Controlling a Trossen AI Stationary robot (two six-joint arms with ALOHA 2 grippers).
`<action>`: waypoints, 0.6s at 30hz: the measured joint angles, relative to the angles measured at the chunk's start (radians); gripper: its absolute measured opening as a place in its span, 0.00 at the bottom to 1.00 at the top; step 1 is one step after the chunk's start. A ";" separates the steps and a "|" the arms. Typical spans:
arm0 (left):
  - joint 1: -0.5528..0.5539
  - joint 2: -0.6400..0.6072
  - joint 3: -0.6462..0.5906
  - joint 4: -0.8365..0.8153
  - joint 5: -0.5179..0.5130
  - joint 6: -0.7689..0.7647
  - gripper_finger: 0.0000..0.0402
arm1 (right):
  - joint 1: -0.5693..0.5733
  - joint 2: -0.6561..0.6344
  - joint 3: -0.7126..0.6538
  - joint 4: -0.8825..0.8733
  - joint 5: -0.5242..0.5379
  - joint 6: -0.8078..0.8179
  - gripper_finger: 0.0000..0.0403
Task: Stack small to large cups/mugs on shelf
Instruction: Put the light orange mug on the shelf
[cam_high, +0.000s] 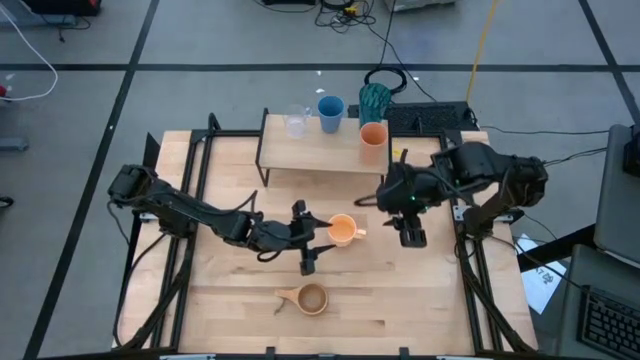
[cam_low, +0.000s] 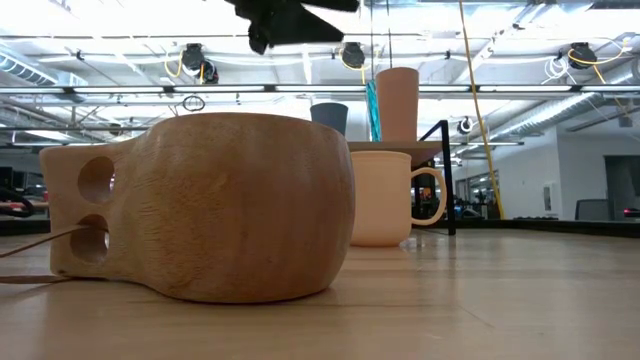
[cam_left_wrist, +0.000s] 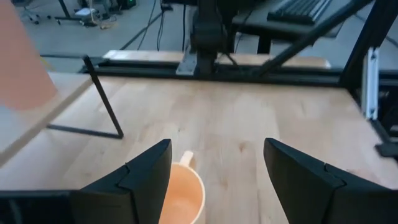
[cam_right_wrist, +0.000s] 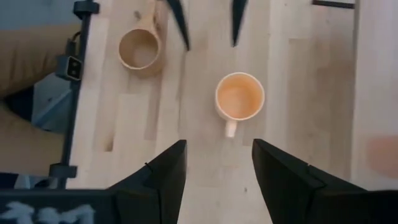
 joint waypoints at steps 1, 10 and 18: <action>0.000 -0.017 0.000 -0.006 0.000 0.001 0.64 | 0.011 0.000 0.000 0.000 0.003 0.007 0.43; 0.003 -0.155 0.027 -0.159 0.007 0.017 0.64 | 0.109 -0.009 -0.072 0.016 0.133 0.089 0.43; -0.010 -0.108 0.237 -0.488 -0.035 -0.005 0.64 | 0.163 -0.013 -0.223 0.131 0.135 0.114 0.43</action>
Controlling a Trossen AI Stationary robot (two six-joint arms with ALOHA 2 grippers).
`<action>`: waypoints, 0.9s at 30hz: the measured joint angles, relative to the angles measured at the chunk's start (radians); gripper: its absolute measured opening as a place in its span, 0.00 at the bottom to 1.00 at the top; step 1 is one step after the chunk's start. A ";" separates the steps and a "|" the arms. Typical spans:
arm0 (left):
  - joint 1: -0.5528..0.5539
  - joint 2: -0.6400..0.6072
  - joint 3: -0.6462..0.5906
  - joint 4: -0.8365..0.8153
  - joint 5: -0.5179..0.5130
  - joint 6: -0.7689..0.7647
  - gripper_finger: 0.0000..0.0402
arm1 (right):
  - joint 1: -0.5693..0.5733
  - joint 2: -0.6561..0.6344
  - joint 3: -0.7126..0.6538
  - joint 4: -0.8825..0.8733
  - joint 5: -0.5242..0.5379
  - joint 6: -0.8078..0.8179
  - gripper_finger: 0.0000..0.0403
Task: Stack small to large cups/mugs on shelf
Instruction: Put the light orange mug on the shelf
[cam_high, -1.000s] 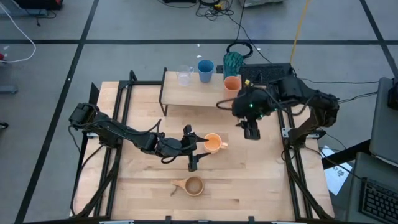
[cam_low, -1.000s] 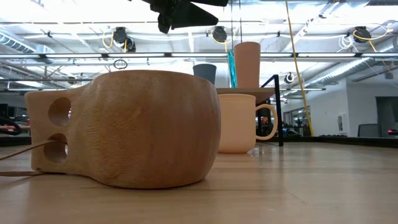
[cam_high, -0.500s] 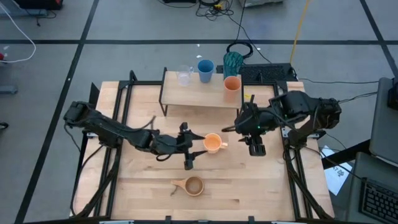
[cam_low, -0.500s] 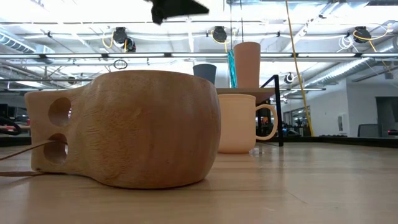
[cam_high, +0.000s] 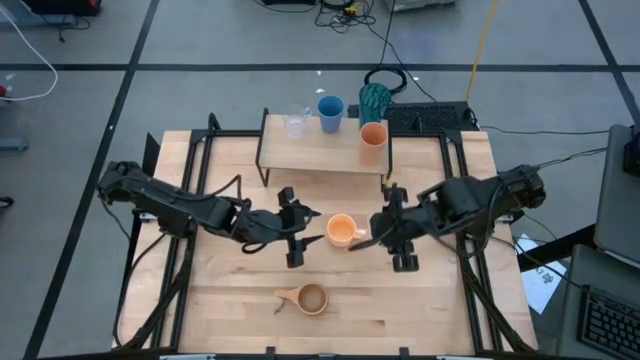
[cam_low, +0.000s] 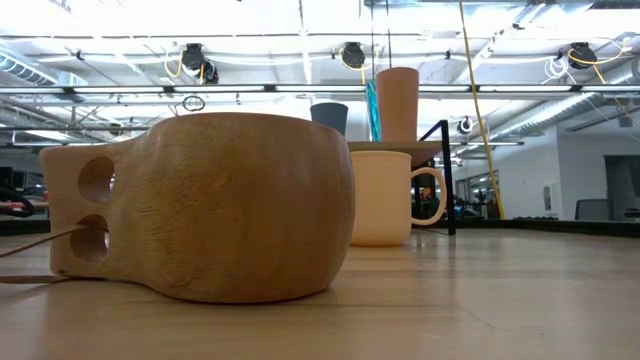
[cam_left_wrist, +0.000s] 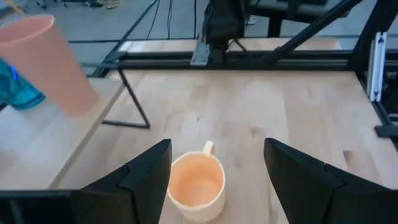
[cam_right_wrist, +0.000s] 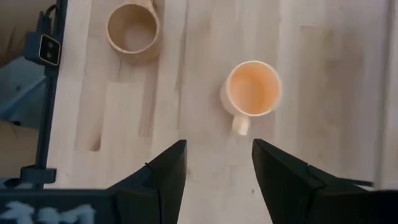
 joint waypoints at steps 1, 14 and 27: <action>0.000 0.011 0.024 -0.010 0.000 0.005 0.64 | 0.009 -0.005 -0.031 0.026 0.000 0.006 0.43; -0.004 0.027 0.191 -0.231 -0.002 0.014 0.64 | 0.121 -0.179 -0.596 0.523 0.072 0.104 0.43; 0.012 0.062 0.360 -0.390 0.009 0.051 0.64 | 0.148 -0.350 -1.040 1.029 0.076 -0.025 0.43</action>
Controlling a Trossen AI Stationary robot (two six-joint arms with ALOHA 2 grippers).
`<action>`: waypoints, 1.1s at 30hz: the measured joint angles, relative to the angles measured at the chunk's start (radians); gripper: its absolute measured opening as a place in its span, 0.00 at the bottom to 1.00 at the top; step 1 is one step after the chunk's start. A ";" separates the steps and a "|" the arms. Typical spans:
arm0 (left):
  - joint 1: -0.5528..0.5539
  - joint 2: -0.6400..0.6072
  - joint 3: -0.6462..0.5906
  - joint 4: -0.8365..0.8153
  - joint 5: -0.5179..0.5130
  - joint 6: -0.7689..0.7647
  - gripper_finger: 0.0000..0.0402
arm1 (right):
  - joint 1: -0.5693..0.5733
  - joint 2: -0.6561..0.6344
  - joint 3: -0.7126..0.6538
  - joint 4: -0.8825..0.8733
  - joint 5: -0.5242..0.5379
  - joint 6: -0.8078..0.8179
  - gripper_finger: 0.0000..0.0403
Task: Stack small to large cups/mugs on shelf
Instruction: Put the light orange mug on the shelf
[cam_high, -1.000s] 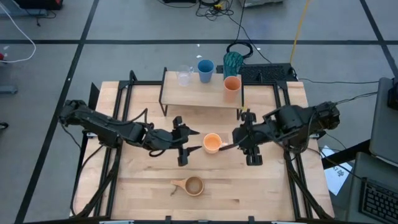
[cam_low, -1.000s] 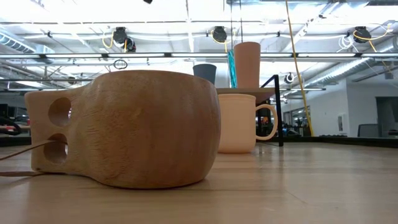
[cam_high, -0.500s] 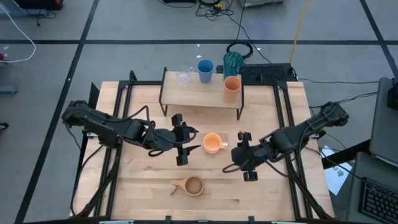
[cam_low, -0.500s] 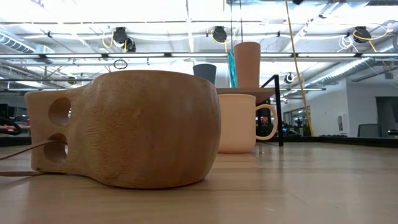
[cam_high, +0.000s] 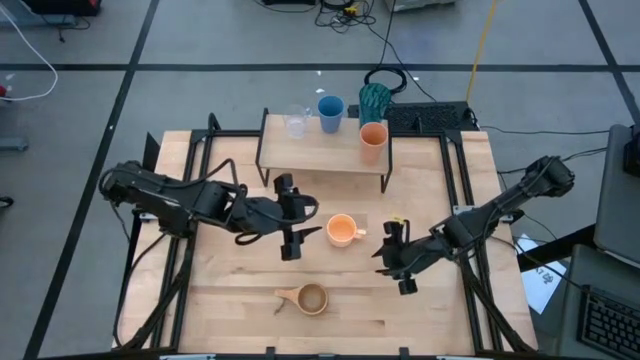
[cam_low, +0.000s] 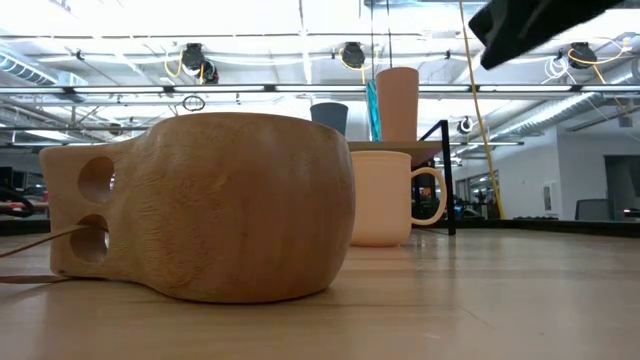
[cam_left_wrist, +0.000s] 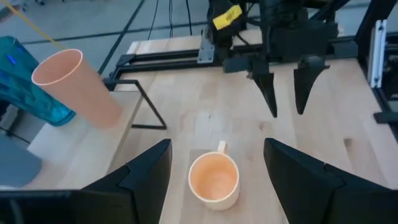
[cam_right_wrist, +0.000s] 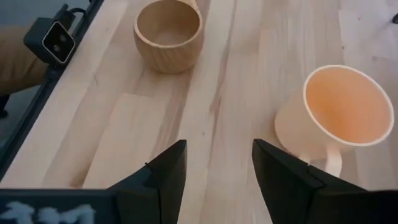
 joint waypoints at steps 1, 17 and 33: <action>0.003 0.013 0.025 -0.021 0.002 0.001 0.64 | 0.000 -0.013 -0.021 0.016 0.000 -0.004 0.43; 0.054 0.426 0.477 -0.440 0.213 0.089 0.64 | 0.037 -0.147 -0.229 0.160 0.001 0.025 0.43; 0.081 0.653 0.539 -0.501 0.238 0.213 0.64 | 0.128 -0.146 -0.359 0.334 0.005 0.050 0.43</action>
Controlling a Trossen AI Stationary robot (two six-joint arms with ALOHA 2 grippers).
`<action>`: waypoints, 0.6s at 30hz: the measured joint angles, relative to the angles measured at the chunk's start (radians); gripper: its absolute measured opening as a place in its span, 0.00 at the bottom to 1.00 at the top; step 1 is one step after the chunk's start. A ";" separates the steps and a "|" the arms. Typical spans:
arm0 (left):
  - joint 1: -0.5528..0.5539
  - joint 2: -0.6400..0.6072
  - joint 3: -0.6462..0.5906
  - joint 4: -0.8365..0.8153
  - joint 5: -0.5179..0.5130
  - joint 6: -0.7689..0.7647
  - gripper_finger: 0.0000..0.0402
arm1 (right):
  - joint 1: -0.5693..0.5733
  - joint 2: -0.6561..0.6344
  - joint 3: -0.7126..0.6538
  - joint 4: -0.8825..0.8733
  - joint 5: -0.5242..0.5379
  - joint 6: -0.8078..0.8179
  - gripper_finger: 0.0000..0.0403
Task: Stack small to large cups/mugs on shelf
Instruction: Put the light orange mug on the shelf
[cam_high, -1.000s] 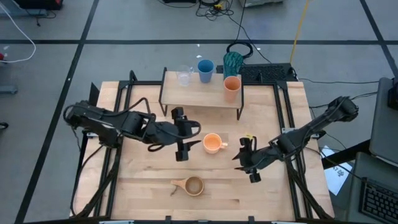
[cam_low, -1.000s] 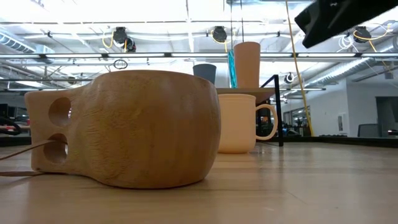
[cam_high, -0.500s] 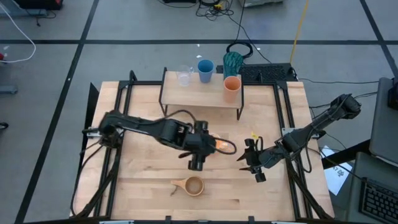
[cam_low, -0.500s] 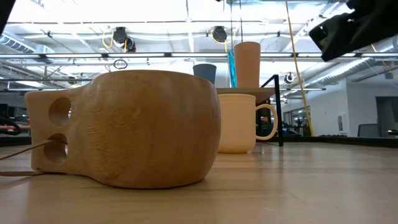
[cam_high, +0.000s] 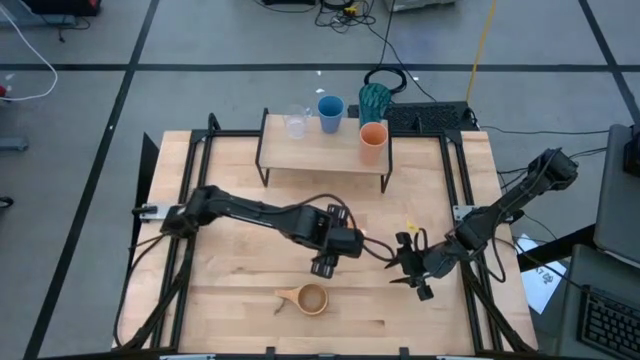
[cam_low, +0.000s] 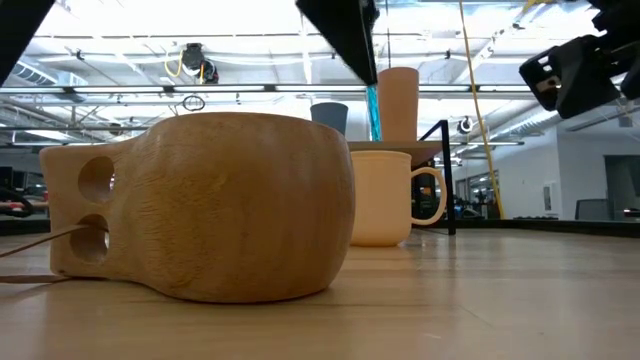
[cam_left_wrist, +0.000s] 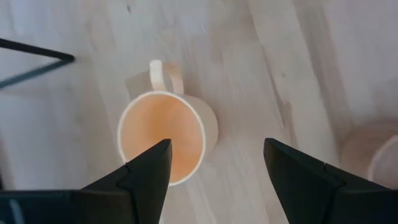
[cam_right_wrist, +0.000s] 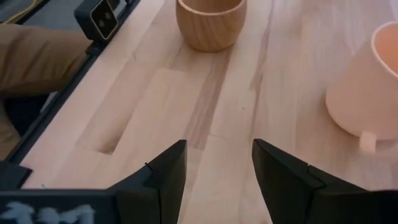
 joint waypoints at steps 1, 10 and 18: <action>0.001 0.010 0.000 -0.001 0.001 -0.003 0.64 | 0.004 0.000 0.000 0.000 0.012 0.000 0.43; 0.014 0.083 0.000 0.003 -0.029 -0.025 0.64 | 0.024 0.000 0.000 -0.001 0.020 0.005 0.43; 0.016 0.083 -0.049 0.028 -0.030 -0.040 0.54 | 0.025 0.000 0.000 -0.004 0.020 0.002 0.43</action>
